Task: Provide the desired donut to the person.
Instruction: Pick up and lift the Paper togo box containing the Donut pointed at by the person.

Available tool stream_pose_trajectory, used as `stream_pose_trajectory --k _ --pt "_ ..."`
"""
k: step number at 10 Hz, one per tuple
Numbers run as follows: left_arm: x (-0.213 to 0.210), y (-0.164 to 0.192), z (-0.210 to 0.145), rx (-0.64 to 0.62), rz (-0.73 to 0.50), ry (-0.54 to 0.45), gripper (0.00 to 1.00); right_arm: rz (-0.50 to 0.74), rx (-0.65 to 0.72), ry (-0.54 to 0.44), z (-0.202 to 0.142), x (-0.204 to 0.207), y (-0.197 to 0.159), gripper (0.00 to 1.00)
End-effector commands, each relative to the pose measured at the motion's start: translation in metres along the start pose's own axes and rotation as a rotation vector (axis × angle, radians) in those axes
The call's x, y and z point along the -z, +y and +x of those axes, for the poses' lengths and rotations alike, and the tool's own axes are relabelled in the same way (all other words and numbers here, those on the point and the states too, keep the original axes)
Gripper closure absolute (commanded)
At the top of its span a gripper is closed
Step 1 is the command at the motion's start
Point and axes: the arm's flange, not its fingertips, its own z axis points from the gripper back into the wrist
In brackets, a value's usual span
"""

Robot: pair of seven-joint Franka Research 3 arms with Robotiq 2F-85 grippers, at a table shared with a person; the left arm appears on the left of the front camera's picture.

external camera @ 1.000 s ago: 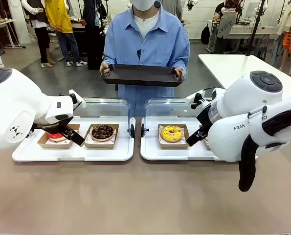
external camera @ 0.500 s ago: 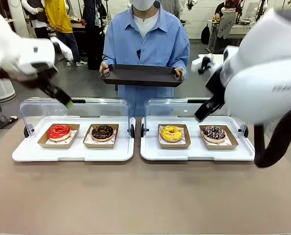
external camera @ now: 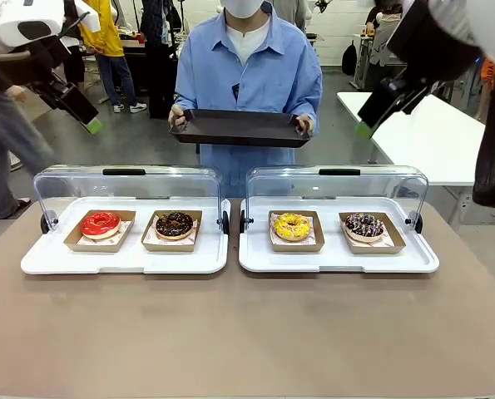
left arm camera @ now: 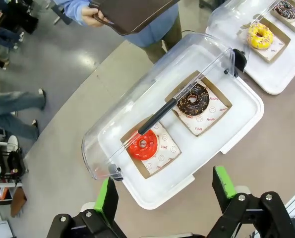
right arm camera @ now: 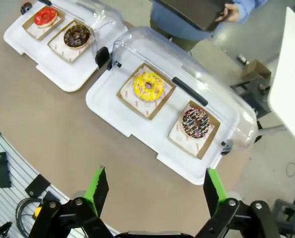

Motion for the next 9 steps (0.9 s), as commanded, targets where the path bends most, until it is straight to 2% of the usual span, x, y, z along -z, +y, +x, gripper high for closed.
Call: stream_pose_trajectory --k 1,7,8,9 --pt "0.001 0.000 0.000 -0.002 -0.003 0.000 0.00 0.008 -0.004 0.015 0.000 0.007 0.002 0.00" --pt "0.001 0.000 0.000 -0.001 -0.002 0.001 0.00 0.008 -0.004 0.015 0.000 0.007 0.002 0.00" --pt "0.006 0.014 -0.002 -0.014 -0.135 -0.006 0.00 0.003 -0.003 0.010 0.000 0.004 0.001 0.00" --pt "0.017 0.039 -0.007 0.008 -0.447 -0.007 0.00 0.230 -0.066 -0.078 -0.009 0.010 -0.036 0.00"
